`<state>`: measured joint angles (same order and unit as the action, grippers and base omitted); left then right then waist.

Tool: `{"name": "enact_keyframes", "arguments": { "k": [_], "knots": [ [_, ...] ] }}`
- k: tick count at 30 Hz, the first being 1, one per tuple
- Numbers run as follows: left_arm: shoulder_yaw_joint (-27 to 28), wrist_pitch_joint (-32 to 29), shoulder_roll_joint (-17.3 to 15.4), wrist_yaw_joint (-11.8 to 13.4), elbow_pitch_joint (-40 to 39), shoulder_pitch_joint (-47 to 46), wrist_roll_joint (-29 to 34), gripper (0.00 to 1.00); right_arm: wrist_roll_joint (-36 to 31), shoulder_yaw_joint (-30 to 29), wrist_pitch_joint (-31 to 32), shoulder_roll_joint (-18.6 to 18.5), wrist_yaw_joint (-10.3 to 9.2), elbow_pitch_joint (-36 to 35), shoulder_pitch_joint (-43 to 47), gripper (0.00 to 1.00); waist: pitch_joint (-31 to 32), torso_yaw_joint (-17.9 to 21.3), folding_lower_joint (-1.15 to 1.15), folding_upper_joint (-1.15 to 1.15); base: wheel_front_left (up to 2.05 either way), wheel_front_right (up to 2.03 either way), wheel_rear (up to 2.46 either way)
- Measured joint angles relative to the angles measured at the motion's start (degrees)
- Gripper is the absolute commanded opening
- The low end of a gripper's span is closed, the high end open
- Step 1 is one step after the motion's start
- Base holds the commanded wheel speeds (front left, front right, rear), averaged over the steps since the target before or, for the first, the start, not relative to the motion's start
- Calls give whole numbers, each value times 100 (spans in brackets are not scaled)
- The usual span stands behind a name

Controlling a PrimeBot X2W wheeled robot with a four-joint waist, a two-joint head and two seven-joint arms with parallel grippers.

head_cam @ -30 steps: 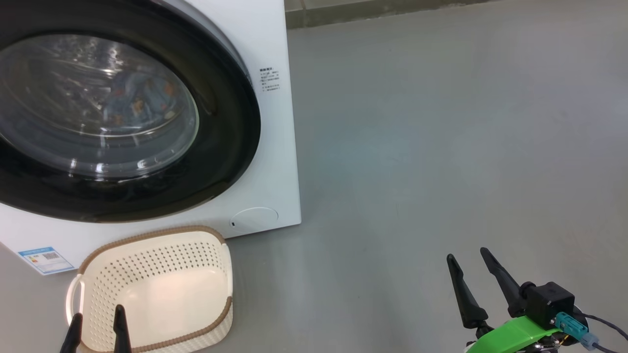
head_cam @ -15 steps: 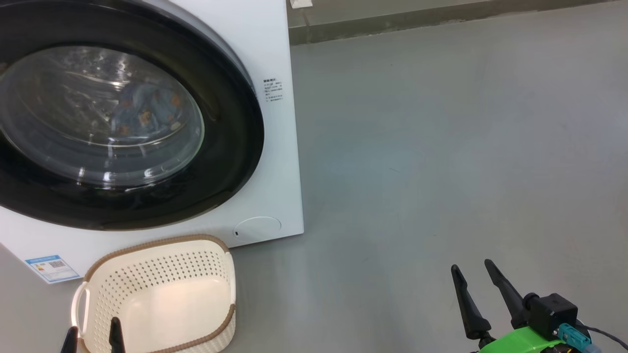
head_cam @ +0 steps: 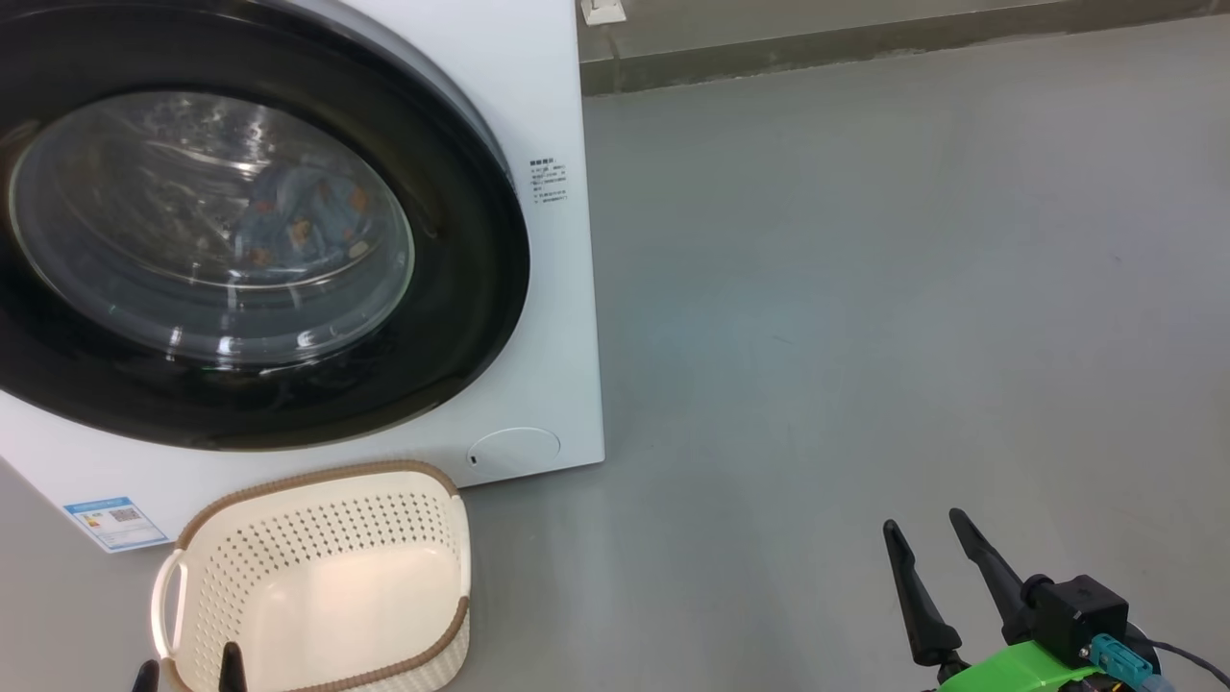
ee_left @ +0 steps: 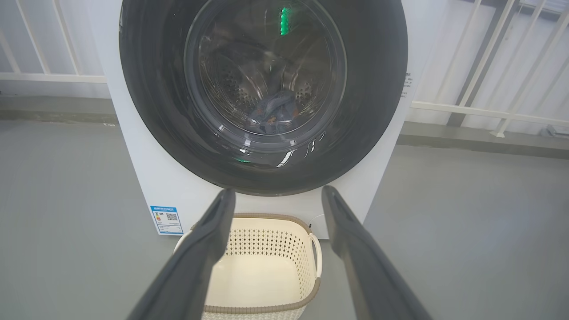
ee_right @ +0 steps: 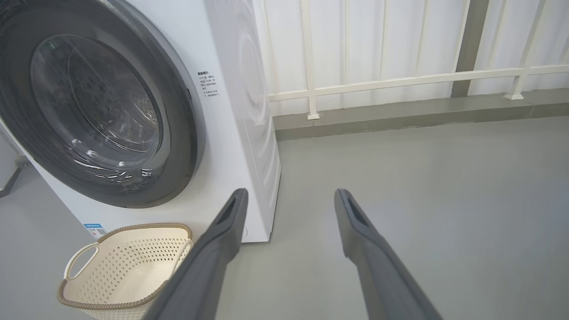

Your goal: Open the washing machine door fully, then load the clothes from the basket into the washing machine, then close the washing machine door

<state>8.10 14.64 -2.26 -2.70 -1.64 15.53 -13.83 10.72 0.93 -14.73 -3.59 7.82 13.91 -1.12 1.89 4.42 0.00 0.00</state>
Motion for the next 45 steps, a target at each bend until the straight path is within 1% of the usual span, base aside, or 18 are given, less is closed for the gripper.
{"name": "enact_keyframes", "arguments": {
  "k": [14, 16, 17, 23, 24, 25, 27, 31, 45],
  "knots": [
    [1, 0, 0, -9, 0, 0, 0, 100, -1, -22, 0, 23, 0, -34, 0, 100, -45, -47, 0, 0, 0, 0, 0],
    [-8, -1, -1, -65, -1, 0, -2, 100, -1, -23, 0, 25, 0, -36, 0, 100, -49, -48, 0, 0, 0, 0, 0],
    [-11, -2, 3, -85, 9, 0, -4, 0, -1, -18, 0, 26, 0, -26, 1, 0, -50, -48, 0, 0, 0, 0, 0],
    [-53, -60, 151, -85, 349, -2, -91, 0, 44, 9, 53, 30, 1, 307, 130, 0, -52, -55, 1, 0, 0, 0, 0],
    [-52, -63, 148, -85, 359, -2, -152, 0, 97, 7, 59, 30, 1, 320, 134, 0, -53, -59, 2, 0, 0, 0, 0],
    [-52, -109, 147, -85, 375, -4, -267, 0, 270, 2, 90, 30, 1, 314, 132, 0, -49, -65, 10, 0, 0, 0, 0],
    [-53, -136, 147, -85, 390, -10, -389, 0, 381, -7, 112, 31, 1, 313, 132, 0, -45, -72, 13, 0, 0, 0, 0],
    [-60, -207, 146, -89, 432, -24, -637, 0, 659, -22, 193, 31, 1, 313, 131, 0, -60, -84, 2, 0, 0, 0, 0],
    [-108, -415, 138, -121, 580, -207, -1506, 0, 1529, -149, 416, 40, 1, 307, 121, 0, -81, -128, 1, 0, 0, 0, 0]
  ]
}}
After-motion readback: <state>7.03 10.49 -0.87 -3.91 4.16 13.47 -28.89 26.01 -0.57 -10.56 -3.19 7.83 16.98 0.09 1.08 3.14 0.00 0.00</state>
